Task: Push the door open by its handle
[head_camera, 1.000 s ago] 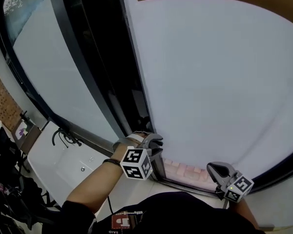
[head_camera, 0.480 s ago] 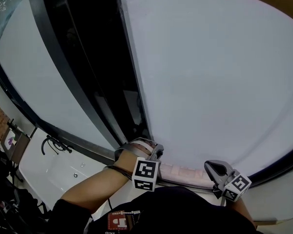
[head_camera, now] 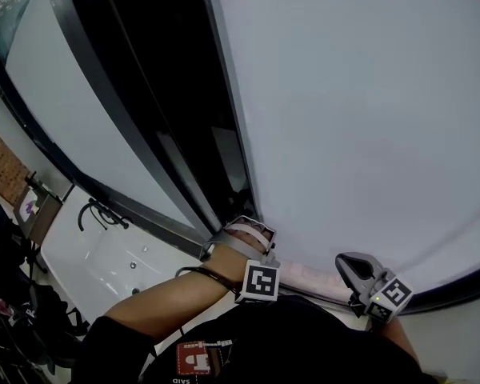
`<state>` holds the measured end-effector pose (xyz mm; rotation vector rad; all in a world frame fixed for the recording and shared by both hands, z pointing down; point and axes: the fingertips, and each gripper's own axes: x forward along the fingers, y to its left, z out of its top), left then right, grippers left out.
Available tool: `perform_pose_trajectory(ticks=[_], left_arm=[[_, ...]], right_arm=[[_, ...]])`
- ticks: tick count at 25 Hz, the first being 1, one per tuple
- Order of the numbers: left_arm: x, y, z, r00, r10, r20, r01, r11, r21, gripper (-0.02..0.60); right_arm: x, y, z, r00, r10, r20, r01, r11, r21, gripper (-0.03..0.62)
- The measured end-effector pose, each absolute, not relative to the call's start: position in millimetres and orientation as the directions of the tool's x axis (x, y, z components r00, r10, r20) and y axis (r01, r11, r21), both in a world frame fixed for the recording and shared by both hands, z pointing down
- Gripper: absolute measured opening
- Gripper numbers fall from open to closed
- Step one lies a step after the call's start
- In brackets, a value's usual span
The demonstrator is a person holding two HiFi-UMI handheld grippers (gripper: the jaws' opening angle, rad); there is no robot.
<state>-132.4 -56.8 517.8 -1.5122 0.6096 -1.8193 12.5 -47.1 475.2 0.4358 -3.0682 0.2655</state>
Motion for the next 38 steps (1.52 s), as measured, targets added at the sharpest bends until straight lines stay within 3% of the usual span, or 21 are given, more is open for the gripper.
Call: perform_pose_trajectory(ticks=[7, 14, 18, 30, 38], left_arm=[[-154, -61, 538, -0.22, -0.771, 0.597, 0.367, -0.633, -0.682, 0.001], [-161, -86, 544, -0.206, -0.791, 0.576, 0.371, -0.608, -0.702, 0.001], [-174, -113, 543, -0.242, -0.793, 0.559, 0.439, -0.603, -0.666, 0.001], [-176, -199, 548, -0.228, -0.77, 0.596, 0.444, -0.627, -0.64, 0.001], [-177, -261, 553, -0.197, -0.751, 0.63, 0.473, -0.635, -0.61, 0.001]], right_arm=[[0, -52, 469, -0.97, -0.24, 0.03, -0.242, 0.96, -0.145, 0.002], [14, -58, 479, -0.965, -0.26, 0.032, -0.262, 0.954, -0.149, 0.002], [27, -56, 475, -0.965, -0.261, 0.03, -0.263, 0.955, -0.134, 0.0], [121, -72, 474, -0.953, -0.298, 0.061, -0.303, 0.947, -0.11, 0.002], [129, -83, 482, -0.931, -0.354, 0.085, -0.362, 0.926, -0.111, 0.002]])
